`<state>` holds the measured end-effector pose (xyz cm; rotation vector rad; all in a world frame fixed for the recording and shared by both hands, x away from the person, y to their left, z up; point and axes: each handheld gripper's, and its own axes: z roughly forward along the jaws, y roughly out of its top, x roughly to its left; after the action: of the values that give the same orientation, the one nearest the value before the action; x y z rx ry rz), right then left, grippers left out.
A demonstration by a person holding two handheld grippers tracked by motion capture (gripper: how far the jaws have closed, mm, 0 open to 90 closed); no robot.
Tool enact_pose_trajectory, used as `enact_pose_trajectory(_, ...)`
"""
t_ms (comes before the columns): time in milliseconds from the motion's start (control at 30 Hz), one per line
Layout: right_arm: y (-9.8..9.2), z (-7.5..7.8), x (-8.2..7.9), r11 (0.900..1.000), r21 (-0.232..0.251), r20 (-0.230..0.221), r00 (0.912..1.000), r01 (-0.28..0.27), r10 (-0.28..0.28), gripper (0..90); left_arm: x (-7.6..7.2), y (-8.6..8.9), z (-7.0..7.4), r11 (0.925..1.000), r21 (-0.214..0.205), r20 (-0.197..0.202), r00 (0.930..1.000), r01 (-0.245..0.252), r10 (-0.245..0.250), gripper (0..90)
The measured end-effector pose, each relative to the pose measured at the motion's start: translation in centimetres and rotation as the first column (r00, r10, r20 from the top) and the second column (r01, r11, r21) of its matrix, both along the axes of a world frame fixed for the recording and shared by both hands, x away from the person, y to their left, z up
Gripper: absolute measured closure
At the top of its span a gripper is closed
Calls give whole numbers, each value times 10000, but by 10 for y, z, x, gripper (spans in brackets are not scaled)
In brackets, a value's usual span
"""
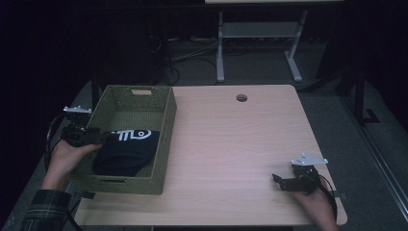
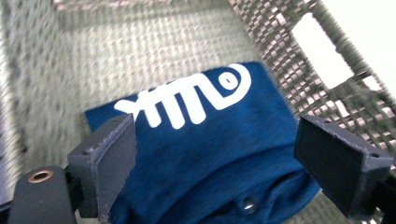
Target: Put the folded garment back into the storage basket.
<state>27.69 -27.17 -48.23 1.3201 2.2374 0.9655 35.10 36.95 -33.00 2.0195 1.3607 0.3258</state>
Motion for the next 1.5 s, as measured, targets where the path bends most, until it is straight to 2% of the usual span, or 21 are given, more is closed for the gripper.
enact_pose_trajectory(233, 0, 0, 0, 10000, -8, 27, 10000, -13, 13, 105, -7, -28, 8, 9981, -278, 651, 9964, 557, -538, 129)
enact_pose_trajectory(267, 0, 0, 0, 10000, -7, 24, 10000, -12, 12, 105, -7, -28, 8, 9981, -278, 651, 9964, 557, -538, 129)
enact_pose_trajectory(300, 0, 0, 0, 10000, -3, 22, 10000, -8, 8, 105, -8, -38, 9, 9969, -307, 753, 9947, 720, -696, 130)
enact_pose_trajectory(433, 0, 0, 0, 10000, 5, 18, 10000, -25, 25, 105, -9, -59, 12, 9922, -408, 978, 9888, 1176, -1131, 130)
enact_pose_trajectory(600, 0, 0, 0, 10000, -20, 40, 10000, -30, 30, 105, -12, -91, 17, 9837, -435, 1254, 9778, 1744, -1678, 130)
enact_pose_trajectory(800, 0, 0, 0, 10000, -6, 30, 10000, -32, 32, 105, -16, -126, 16, 9758, -696, 1428, 9701, 2075, -1961, 130)
enact_pose_trajectory(933, 0, 0, 0, 10000, 6, 38, 10000, -16, 16, 105, -20, -151, 12, 9681, -671, 1598, 9604, 2413, -2283, 130)
enact_pose_trajectory(1033, 0, 0, 0, 10000, 17, 31, 10000, -14, 14, 105, -25, -173, 7, 9592, -666, 1657, 9511, 2746, -2608, 130)
enact_pose_trajectory(1100, 0, 0, 0, 10000, 5, 19, 10000, -25, 25, 105, -27, -188, 3, 9536, -452, 1730, 9425, 2975, -2859, 130)
enact_pose_trajectory(1133, 0, 0, 0, 10000, 3, 32, 10000, -16, 16, 105, -28, -193, 1, 9513, -488, 1747, 9404, 3043, -2919, 130)
enact_pose_trajectory(1267, 0, 0, 0, 10000, 19, 26, 10000, -11, 11, 105, -35, -222, -11, 9404, -528, 1874, 9283, 3360, -3212, 130)
enact_pose_trajectory(1333, 0, 0, 0, 10000, 24, 20, 10000, -21, 21, 105, -38, -235, -18, 9321, -242, 1887, 9173, 3614, -3507, 130)
enact_pose_trajectory(1400, 0, 0, 0, 10000, 27, 10, 10000, -16, 16, 105, -41, -244, -25, 9294, -113, 1940, 9126, 3688, -3598, 130)
enact_pose_trajectory(1500, 0, 0, 0, 10000, 19, 21, 10000, -19, 19, 105, -44, -257, -38, 9209, -57, 1949, 9037, 3897, -3812, 130)
